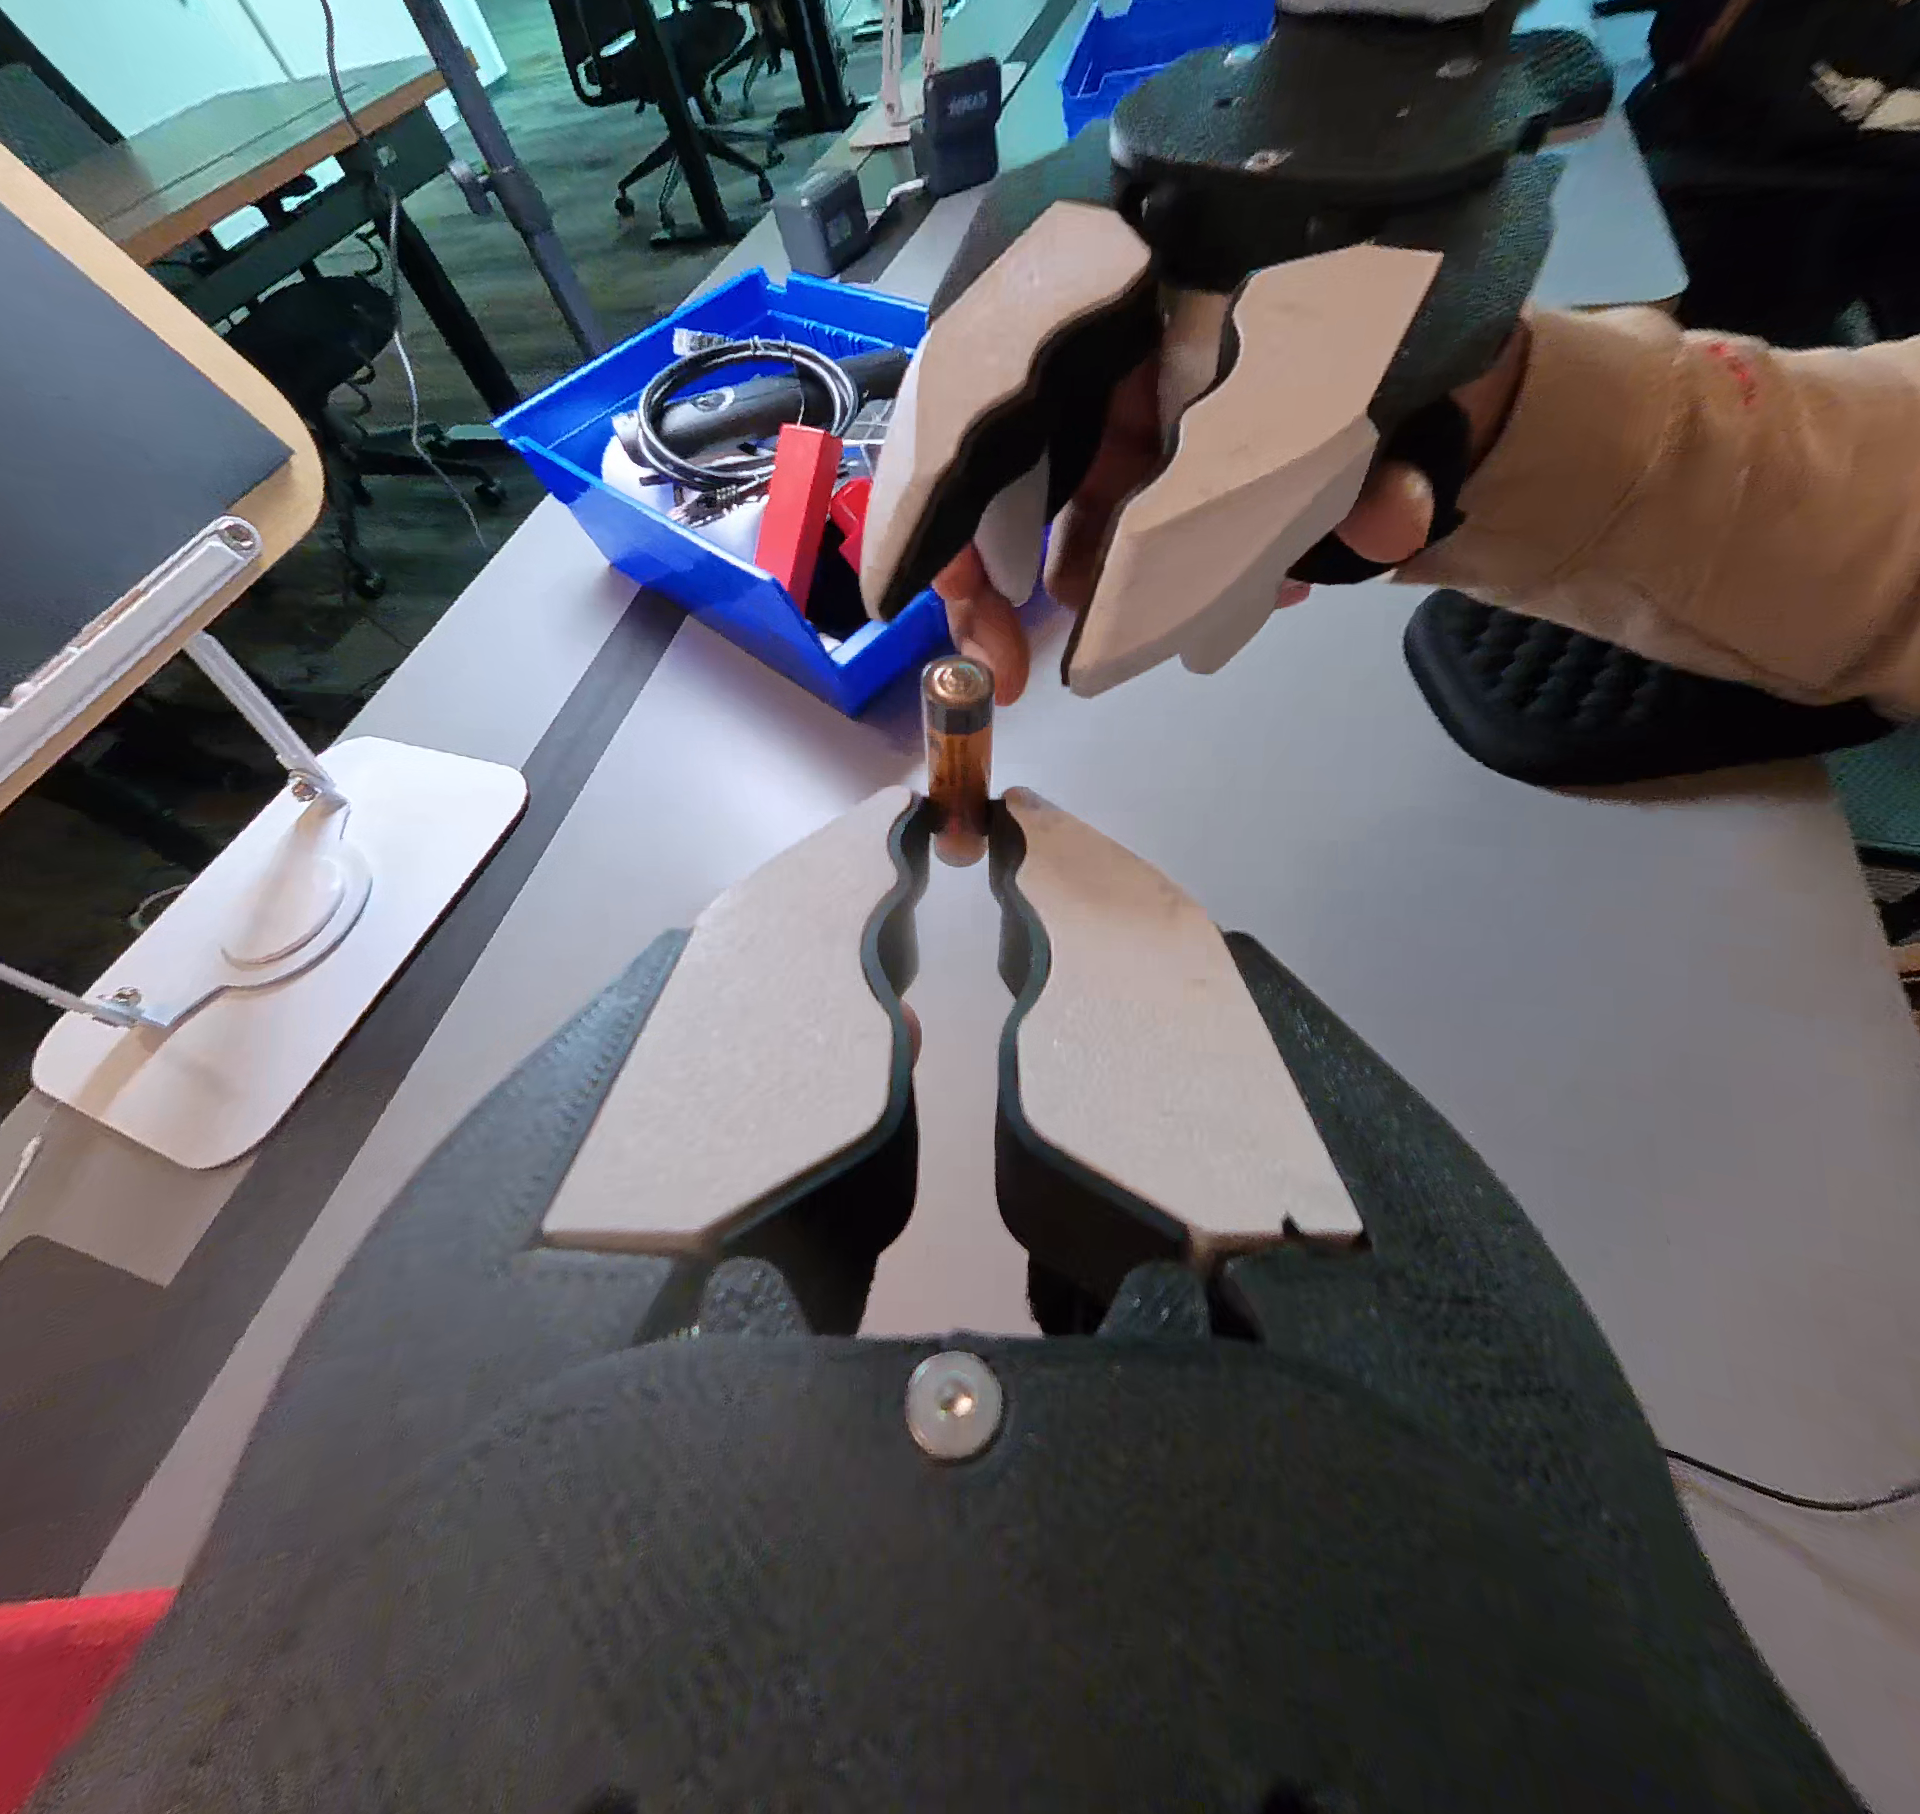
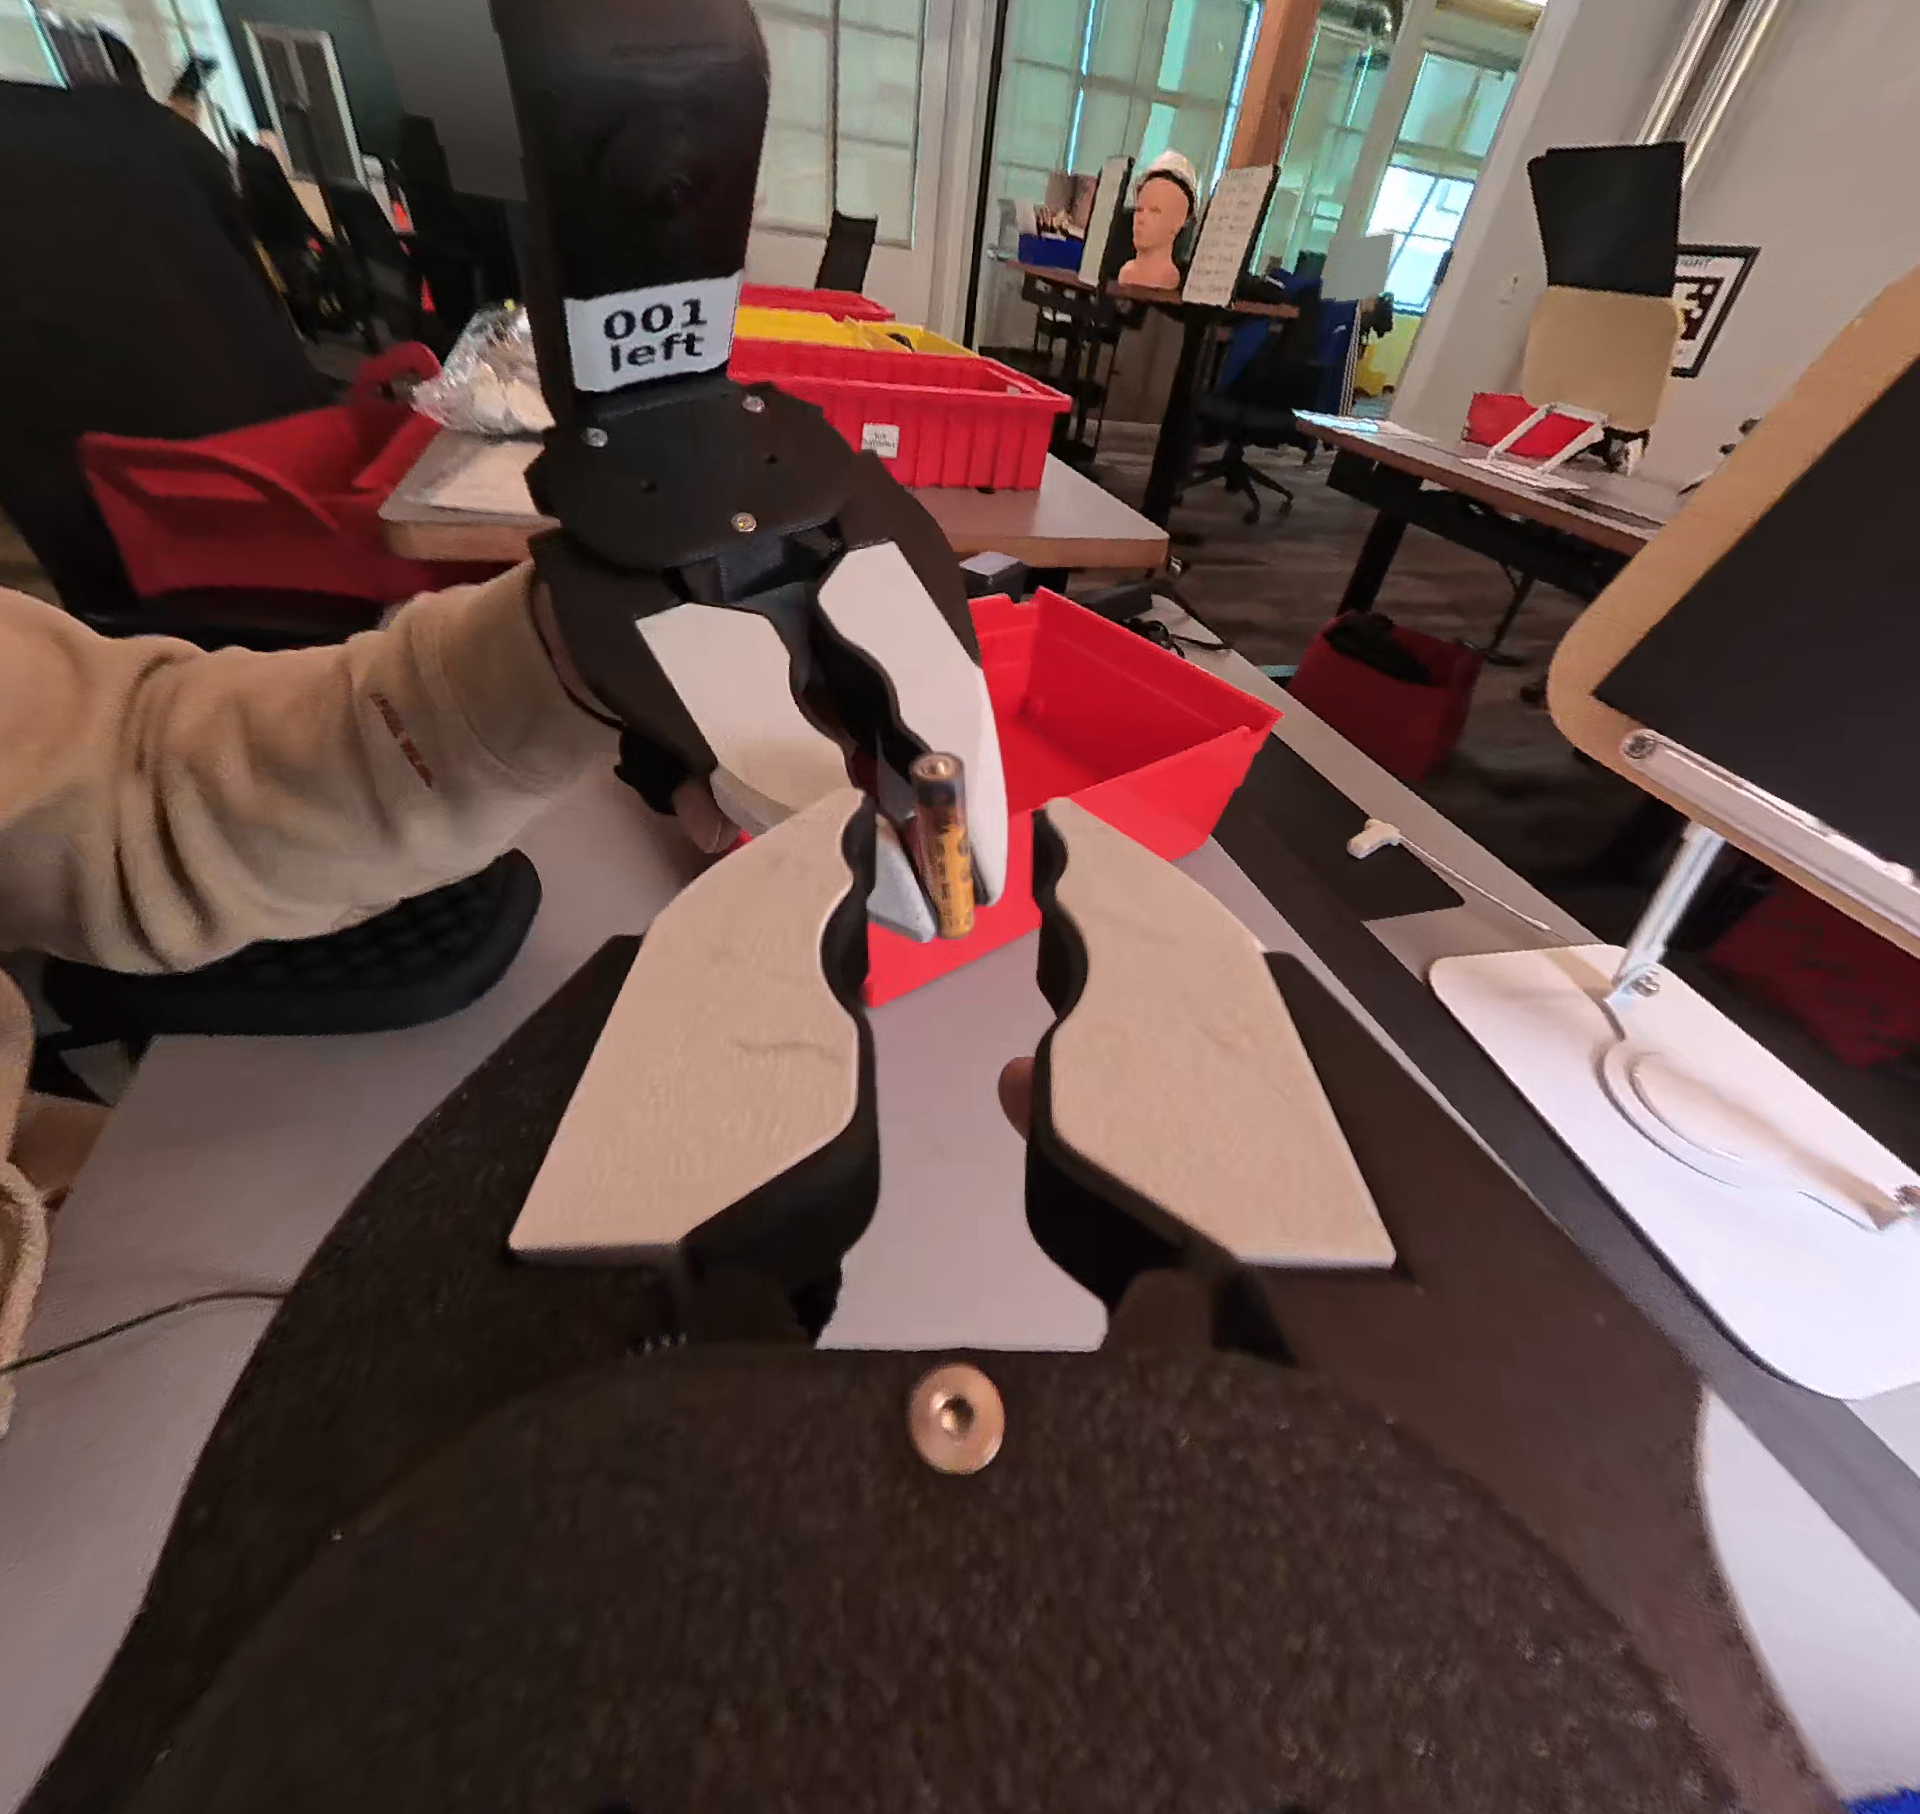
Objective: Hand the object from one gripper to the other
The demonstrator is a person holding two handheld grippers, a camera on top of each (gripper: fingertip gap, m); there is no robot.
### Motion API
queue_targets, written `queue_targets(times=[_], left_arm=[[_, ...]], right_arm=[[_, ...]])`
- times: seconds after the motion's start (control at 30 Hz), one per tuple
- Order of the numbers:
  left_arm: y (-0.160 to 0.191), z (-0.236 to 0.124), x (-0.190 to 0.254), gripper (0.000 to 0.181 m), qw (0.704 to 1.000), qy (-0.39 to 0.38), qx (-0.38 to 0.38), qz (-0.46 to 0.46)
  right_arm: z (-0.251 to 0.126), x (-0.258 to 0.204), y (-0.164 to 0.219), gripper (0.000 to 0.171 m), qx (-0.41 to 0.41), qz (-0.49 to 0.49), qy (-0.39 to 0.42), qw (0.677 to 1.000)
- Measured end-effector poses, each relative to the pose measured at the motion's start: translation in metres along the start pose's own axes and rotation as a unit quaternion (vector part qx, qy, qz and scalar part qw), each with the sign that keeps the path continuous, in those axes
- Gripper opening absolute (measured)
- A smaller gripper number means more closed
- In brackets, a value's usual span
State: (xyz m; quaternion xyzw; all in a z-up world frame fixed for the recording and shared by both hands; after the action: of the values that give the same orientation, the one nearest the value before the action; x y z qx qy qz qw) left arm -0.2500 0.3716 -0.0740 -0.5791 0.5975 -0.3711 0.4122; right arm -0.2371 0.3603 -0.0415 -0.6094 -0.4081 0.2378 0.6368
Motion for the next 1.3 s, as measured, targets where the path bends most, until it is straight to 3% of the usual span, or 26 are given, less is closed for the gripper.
queue_targets(times=[0.03,0.13,0.2,0.27,0.43,0.6,0.7,0.87,1.07,1.13,1.2,1.3], left_arm=[[0.000,-0.001,0.000,0.011,1.000,0.005,0.002,-0.003],[0.001,0.001,0.006,0.011,1.000,0.020,0.000,-0.003],[0.002,0.004,0.010,0.011,0.999,0.032,-0.002,0.001],[0.003,0.003,0.011,0.011,0.999,0.040,0.007,0.004],[-0.012,-0.013,0.006,0.021,0.996,0.051,0.069,-0.005],[-0.011,-0.007,0.019,0.037,0.993,0.022,0.061,0.100],[-0.010,-0.002,0.023,0.045,0.985,-0.012,0.051,0.167],[-0.004,0.001,0.033,0.058,0.969,-0.022,0.037,0.244],[-0.002,0.002,0.036,0.049,0.965,-0.018,0.032,0.258],[-0.008,0.000,0.030,0.049,0.974,-0.018,0.056,0.220],[-0.015,-0.006,0.023,0.049,0.986,0.009,0.088,0.138],[-0.022,-0.017,0.017,0.049,0.988,0.097,0.116,-0.015]], right_arm=[[-0.001,0.001,-0.001,0.031,0.012,0.013,-0.004,1.000],[0.002,-0.003,-0.002,0.033,0.035,0.049,-0.030,0.998],[0.011,-0.012,0.009,0.012,0.007,0.030,-0.041,0.999],[0.011,-0.010,0.011,0.010,0.003,0.004,-0.033,0.999],[-0.010,0.001,0.001,0.010,0.033,0.106,-0.067,0.992],[-0.003,-0.005,0.010,0.010,0.035,0.300,-0.153,0.941],[0.000,-0.011,0.011,0.009,0.044,0.368,-0.197,0.908],[-0.001,-0.024,0.013,0.009,0.024,0.394,-0.246,0.885],[0.000,-0.032,0.014,0.010,0.018,0.410,-0.277,0.869],[0.001,-0.024,0.009,0.011,0.036,0.400,-0.249,0.882],[-0.003,-0.009,0.005,0.024,0.049,0.334,-0.185,0.923],[-0.021,0.005,-0.003,0.028,0.045,0.114,-0.078,0.989]])
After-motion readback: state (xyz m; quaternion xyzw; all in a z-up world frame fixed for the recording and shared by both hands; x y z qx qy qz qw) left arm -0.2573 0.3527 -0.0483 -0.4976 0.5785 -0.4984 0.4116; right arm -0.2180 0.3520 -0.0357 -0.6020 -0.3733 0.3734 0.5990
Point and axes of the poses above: each gripper's, where its closed fingertips meet, z out along the fingers, y out of its underside, x = y × z across the jaws, the point moved 1 cm from there along -z, back along the fingers, and after that the axes turned 7 degrees about -z, right-handed, at the moved point
